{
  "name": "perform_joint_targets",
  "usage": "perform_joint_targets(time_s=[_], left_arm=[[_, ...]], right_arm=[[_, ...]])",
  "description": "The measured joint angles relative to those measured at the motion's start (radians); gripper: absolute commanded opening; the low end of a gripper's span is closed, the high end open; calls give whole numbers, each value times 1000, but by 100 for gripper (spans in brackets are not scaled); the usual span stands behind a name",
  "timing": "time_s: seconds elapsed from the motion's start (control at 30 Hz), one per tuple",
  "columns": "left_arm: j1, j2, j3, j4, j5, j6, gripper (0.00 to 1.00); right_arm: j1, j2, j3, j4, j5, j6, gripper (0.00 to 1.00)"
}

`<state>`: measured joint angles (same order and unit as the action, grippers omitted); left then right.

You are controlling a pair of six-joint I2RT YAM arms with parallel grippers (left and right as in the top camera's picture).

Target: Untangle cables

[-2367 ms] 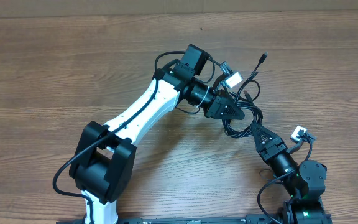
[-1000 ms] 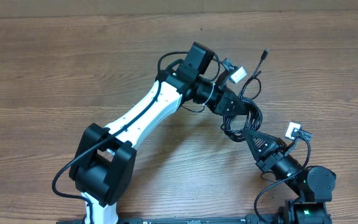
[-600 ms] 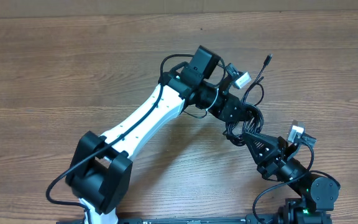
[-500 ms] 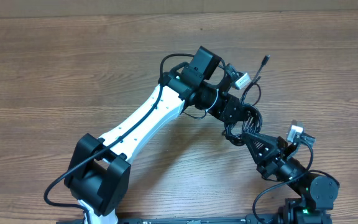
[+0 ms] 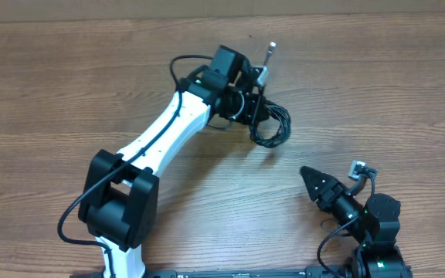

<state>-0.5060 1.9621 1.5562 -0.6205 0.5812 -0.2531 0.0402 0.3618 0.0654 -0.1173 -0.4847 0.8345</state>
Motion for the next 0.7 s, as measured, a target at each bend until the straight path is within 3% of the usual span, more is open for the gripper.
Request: perform_joint_targets(time_s=[0.33, 0.53, 0.7], left_arm=[[-3, 0, 0, 0, -10, 31, 4], [-31, 0, 0, 18, 81, 81, 4], [-58, 0, 0, 22, 169, 103, 4]], right_arm=[[0, 0, 117, -27, 74, -124, 62], [0, 50, 225, -31, 70, -217, 58], [0, 189, 241, -23, 70, -259, 60]])
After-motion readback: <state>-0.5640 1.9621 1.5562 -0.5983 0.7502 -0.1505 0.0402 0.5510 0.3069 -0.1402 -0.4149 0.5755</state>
